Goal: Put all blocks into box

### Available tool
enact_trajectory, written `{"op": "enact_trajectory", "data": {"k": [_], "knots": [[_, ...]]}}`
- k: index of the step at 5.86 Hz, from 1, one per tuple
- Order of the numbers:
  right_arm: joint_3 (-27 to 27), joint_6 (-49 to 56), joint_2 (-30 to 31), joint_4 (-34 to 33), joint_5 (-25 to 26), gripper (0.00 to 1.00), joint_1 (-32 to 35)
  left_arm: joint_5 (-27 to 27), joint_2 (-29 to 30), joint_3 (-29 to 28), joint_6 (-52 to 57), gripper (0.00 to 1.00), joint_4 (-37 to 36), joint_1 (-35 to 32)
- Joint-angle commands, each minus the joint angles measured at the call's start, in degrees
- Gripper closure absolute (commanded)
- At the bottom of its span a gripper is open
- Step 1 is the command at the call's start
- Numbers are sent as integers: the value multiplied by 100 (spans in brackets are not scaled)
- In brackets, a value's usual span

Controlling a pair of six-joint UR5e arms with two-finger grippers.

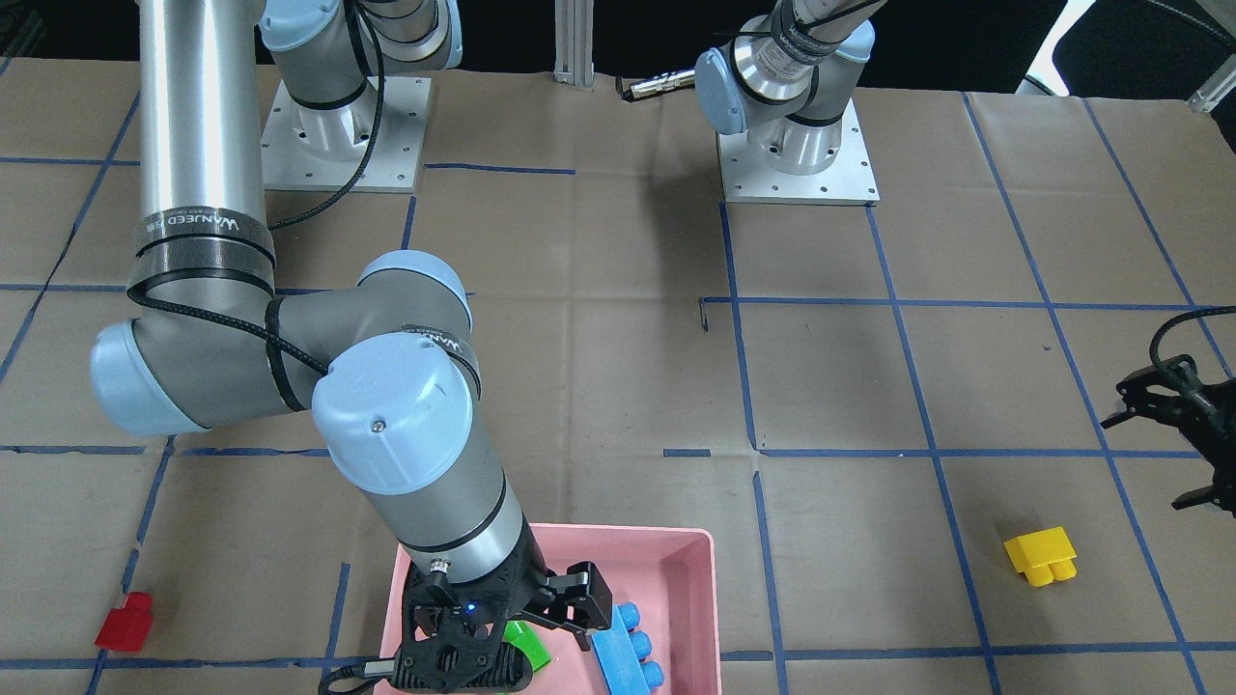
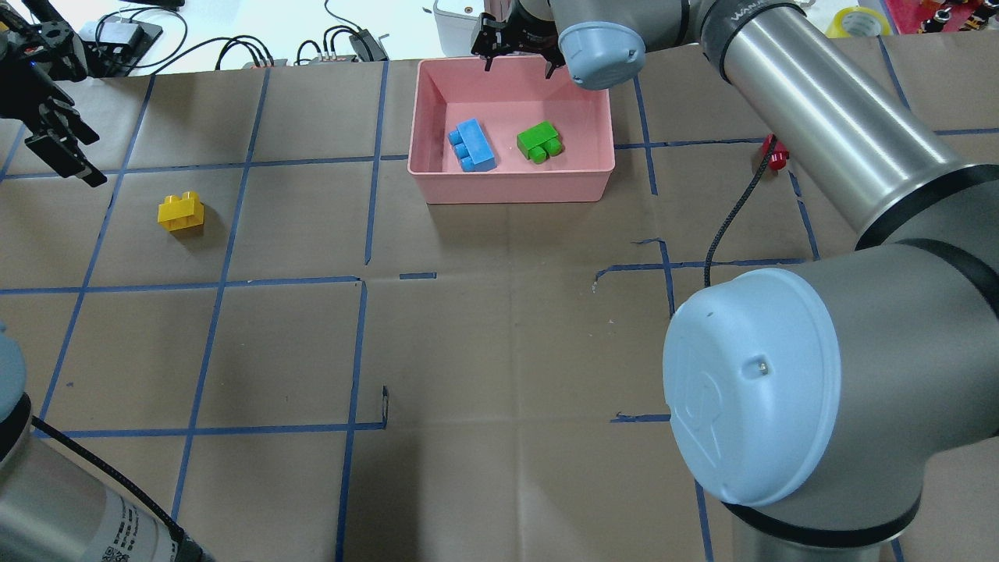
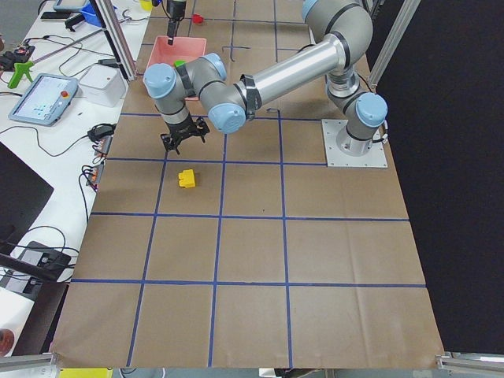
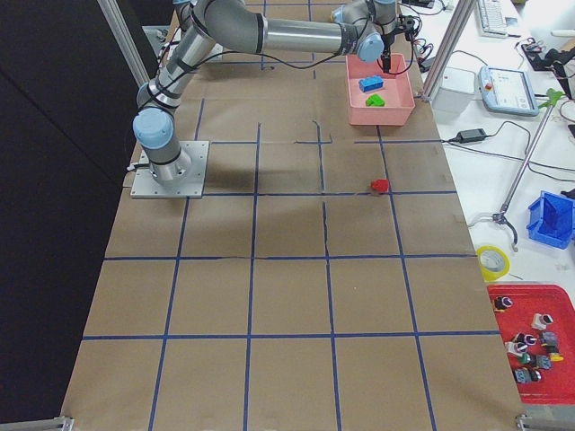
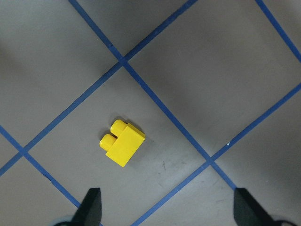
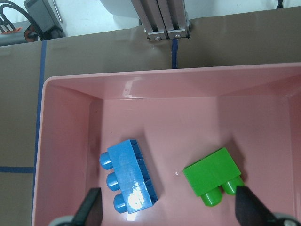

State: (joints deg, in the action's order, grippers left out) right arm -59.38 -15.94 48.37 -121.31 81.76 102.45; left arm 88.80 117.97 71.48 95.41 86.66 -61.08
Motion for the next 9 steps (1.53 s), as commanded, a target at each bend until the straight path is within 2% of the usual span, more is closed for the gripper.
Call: {"op": "enact_trajectory", "data": {"k": [1,2,4,6,7,9], "knots": [[-170,491,215,289,529,1,-84,14,347,59,174,0,-689,-61],[-275,1009,591,1110,1152,2,-180,23,619,50,102,0,-1069,-218],[-521,2118,1311,2289,1290,7,-1012,5,771,294,135,0,-1640,-308],[-1327,2806,1570,2061,1229,7,-1925,-21,895,943,189,0,-2440,-264],[-1653,3164,1414,1380,1211,7,-2139,-12,903,1225,250,0,-2844,-255],[-2391,3291,1106,17,1185,4,-2377,-21,930,1499,268,0,-3128,-211]]}}
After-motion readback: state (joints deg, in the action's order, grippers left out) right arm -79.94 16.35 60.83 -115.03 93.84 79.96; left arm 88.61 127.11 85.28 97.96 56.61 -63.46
